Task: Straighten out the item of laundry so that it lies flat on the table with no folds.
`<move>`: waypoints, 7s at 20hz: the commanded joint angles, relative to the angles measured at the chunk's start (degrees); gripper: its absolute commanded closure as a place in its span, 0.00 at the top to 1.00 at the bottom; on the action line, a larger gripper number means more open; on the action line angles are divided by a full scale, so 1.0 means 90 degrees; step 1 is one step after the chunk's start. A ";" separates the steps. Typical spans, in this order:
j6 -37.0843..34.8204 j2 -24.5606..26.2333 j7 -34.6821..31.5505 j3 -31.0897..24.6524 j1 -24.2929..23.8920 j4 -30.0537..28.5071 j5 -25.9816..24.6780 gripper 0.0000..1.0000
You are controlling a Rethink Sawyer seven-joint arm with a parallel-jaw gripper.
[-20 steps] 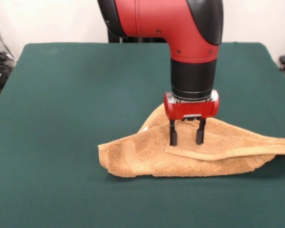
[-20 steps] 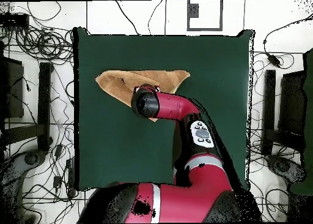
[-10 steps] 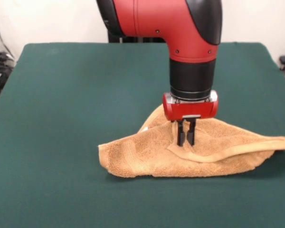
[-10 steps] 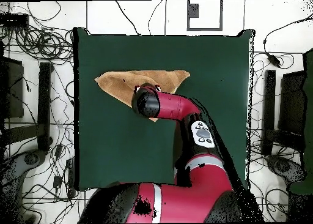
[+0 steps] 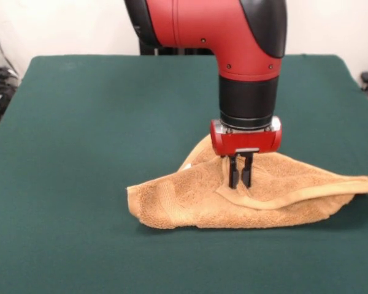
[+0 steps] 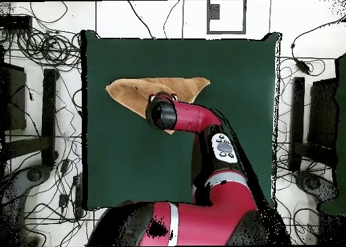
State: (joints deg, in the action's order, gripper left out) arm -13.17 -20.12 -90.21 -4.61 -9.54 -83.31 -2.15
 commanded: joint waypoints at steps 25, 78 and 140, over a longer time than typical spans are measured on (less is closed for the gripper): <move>-0.1661 -0.1010 -0.0750 -0.0188 0.0398 -0.0298 0.0107 0.00; -0.2542 0.0751 -0.0154 -0.0428 0.0874 0.2754 -0.0044 0.00; -0.2632 0.0017 -0.0182 -0.0464 0.0995 0.2401 -0.0410 1.00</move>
State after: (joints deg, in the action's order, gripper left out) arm -40.33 -22.40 -90.21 -3.31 -0.98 -59.71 -4.25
